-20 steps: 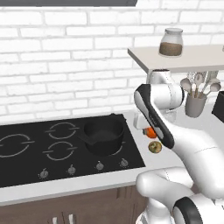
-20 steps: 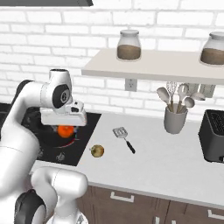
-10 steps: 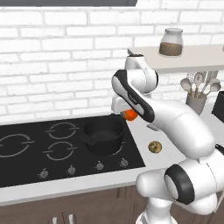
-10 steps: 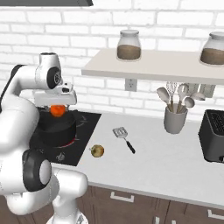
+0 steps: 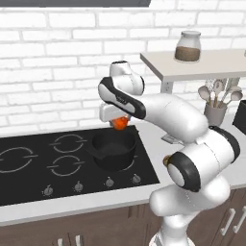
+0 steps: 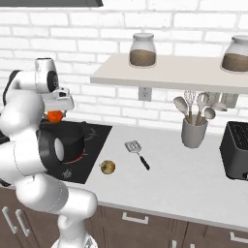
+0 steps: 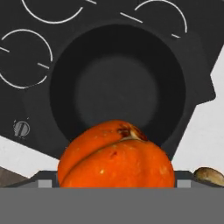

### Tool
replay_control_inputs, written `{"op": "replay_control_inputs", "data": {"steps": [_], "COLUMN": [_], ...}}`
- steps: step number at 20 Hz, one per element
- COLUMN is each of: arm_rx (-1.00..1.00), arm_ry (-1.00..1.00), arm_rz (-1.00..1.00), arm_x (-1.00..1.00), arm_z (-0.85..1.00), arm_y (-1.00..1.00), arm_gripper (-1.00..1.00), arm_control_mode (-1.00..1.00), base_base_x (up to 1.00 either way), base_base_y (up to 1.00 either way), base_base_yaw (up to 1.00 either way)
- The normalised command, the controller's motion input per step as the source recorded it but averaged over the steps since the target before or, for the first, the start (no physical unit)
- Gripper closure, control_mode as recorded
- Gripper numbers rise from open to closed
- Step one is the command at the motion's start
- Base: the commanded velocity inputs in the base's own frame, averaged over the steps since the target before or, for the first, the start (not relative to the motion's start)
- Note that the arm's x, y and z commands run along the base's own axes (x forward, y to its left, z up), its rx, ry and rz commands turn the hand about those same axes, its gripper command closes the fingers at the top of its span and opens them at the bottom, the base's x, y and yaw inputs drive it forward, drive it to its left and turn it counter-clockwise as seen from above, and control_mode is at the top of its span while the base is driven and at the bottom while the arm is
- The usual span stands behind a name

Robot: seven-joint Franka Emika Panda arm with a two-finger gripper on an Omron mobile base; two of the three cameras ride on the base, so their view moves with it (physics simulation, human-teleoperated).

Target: Put the squash and onion in the pot. Retrieve the spatula and lightly stir the vegetables in the pot.

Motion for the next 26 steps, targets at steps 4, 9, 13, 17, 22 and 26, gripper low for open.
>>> {"op": "replay_control_inputs", "data": {"steps": [4,9,13,17,22,26], "arm_rx": [-0.06,-0.05,0.0,0.0,0.0,0.0], "arm_ry": [0.0,-0.03,-0.02,0.0,0.0,0.0], "arm_rz": [0.06,0.02,0.0,0.0,0.0,0.0], "arm_x": [0.17,0.01,0.14,0.19,0.15,0.01], "arm_z": [-0.86,-0.82,-0.59,-0.44,-0.37,-0.25], "arm_y": [0.29,0.01,0.0,-0.18,-0.23,-0.02], "arm_gripper": [1.0,1.0,1.0,1.0,1.0,-1.0], "arm_control_mode": [-1.0,-1.0,-1.0,-1.0,-1.0,-1.0], "base_base_x": [0.0,0.0,0.0,0.0,0.0,0.0], "base_base_y": [0.0,0.0,0.0,0.0,0.0,0.0], "base_base_yaw": [0.0,0.0,0.0,0.0,0.0,0.0]}}
